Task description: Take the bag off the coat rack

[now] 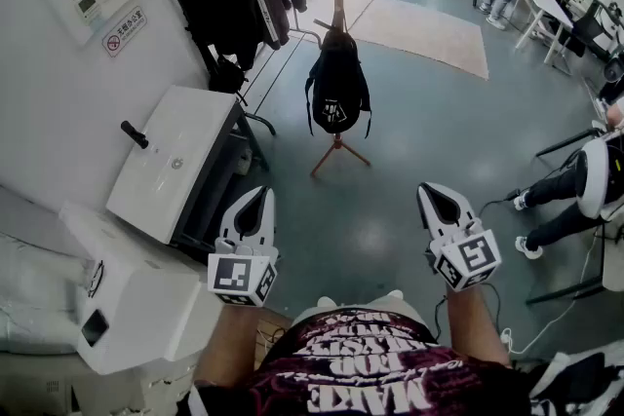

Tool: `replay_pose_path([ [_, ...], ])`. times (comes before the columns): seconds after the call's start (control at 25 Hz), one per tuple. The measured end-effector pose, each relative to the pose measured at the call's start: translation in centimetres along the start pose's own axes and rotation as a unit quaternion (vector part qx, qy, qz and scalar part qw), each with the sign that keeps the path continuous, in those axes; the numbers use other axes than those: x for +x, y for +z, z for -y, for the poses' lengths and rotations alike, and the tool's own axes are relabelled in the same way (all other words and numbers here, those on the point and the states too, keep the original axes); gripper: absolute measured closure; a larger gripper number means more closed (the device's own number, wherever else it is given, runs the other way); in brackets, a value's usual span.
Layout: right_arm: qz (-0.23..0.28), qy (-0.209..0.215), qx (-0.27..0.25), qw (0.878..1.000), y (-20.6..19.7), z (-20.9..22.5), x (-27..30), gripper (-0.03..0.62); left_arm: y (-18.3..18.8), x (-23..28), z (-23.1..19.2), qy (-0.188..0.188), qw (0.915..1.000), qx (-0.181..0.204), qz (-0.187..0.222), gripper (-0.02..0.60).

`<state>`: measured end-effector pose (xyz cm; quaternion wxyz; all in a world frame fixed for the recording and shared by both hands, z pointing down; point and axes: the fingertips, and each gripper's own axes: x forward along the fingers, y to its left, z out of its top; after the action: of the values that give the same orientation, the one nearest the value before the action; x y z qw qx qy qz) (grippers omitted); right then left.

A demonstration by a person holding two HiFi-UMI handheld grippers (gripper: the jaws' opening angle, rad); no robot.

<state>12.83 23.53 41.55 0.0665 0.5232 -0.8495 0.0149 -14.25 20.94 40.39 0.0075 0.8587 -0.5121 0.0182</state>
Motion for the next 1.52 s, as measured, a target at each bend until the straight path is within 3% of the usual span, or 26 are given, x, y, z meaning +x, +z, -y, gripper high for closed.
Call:
replay_pose_path([
  [0.52, 0.011, 0.005, -0.017, 1.000, 0.8, -3.5, 0.0, 0.586, -0.3, -2.7, -0.8, -0.033, 0.9993, 0.017, 0.004, 0.572],
  [0.64, 0.004, 0.006, -0.015, 1.000, 0.5, -3.5, -0.1, 0.528, -0.8, -2.6, -0.9, -0.036, 0.9993, 0.008, 0.005, 0.572],
  [0.84, 0.001, -0.001, -0.007, 1.000, 0.2, -2.6, -0.1, 0.488, -1.0, -2.3, -1.2, -0.030, 0.9994, -0.003, 0.015, 0.568],
  [1.16, 0.008, 0.017, 0.012, 1.000, -0.3, -1.3, 2.5, 0.487, -1.0, -0.9, -2.4, -0.015, 0.9997, 0.006, 0.018, 0.530],
  [1.52, 0.012, 0.039, 0.013, 0.999, -0.1, 2.0, 7.4, 0.487, -1.4, 3.2, -2.1, -0.048, 0.9987, -0.008, 0.013, 0.497],
])
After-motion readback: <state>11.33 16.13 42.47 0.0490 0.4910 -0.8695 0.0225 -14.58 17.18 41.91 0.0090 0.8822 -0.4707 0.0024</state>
